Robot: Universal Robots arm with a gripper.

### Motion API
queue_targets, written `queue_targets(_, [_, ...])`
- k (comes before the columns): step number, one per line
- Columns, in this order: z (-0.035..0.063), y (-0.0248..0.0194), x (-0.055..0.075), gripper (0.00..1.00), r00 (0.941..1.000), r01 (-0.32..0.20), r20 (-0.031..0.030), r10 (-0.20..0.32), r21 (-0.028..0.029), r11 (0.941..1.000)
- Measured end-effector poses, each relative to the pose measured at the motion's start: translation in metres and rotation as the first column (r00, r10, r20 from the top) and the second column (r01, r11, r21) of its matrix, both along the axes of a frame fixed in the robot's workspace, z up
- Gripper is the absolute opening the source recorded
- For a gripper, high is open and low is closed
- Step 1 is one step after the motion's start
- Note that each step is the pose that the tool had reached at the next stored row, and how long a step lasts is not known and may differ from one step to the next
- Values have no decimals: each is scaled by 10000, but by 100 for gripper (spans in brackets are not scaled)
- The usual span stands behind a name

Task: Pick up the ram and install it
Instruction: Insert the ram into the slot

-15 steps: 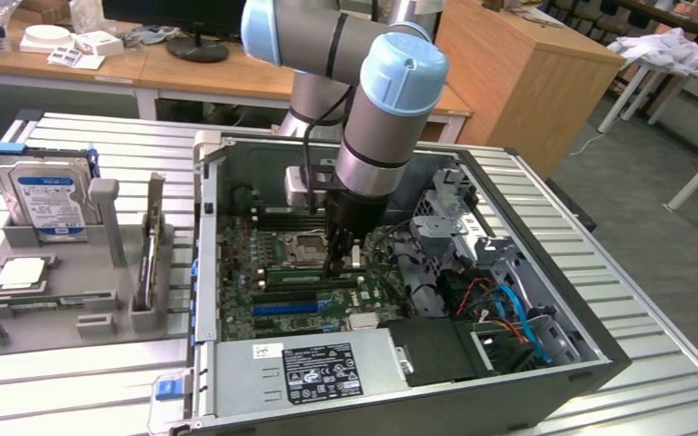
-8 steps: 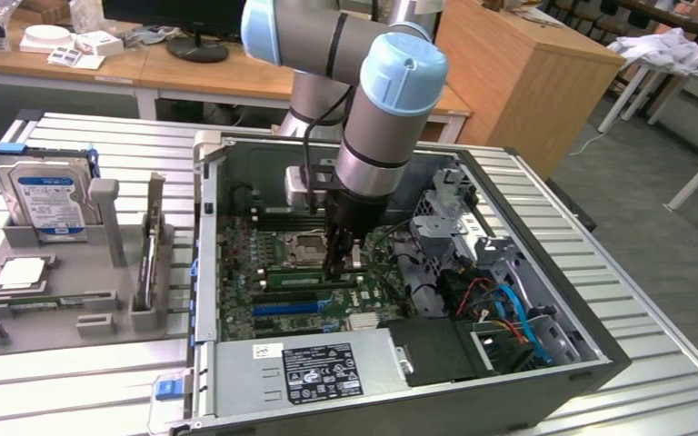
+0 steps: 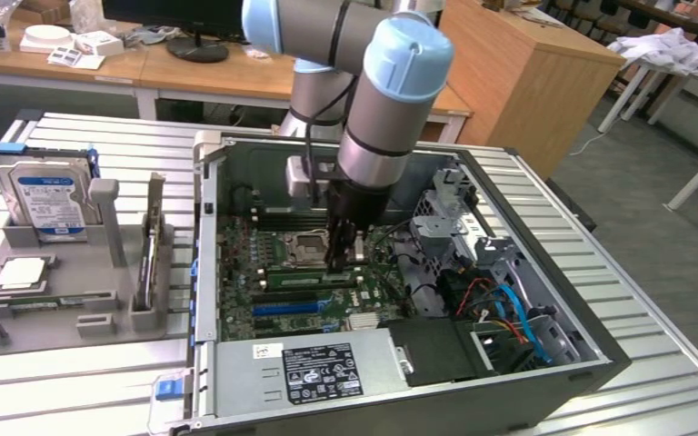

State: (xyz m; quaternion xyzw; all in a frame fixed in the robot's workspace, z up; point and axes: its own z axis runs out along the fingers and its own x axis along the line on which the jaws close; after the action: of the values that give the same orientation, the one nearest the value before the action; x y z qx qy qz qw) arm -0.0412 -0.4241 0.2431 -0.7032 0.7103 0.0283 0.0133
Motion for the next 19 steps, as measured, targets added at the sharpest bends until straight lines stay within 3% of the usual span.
queue_targets(8, [349,0,0,25,10000,0,0,0,0,10000])
queue_targets(19, [709,0,0,25,10000,1,0,-1,0,10000])
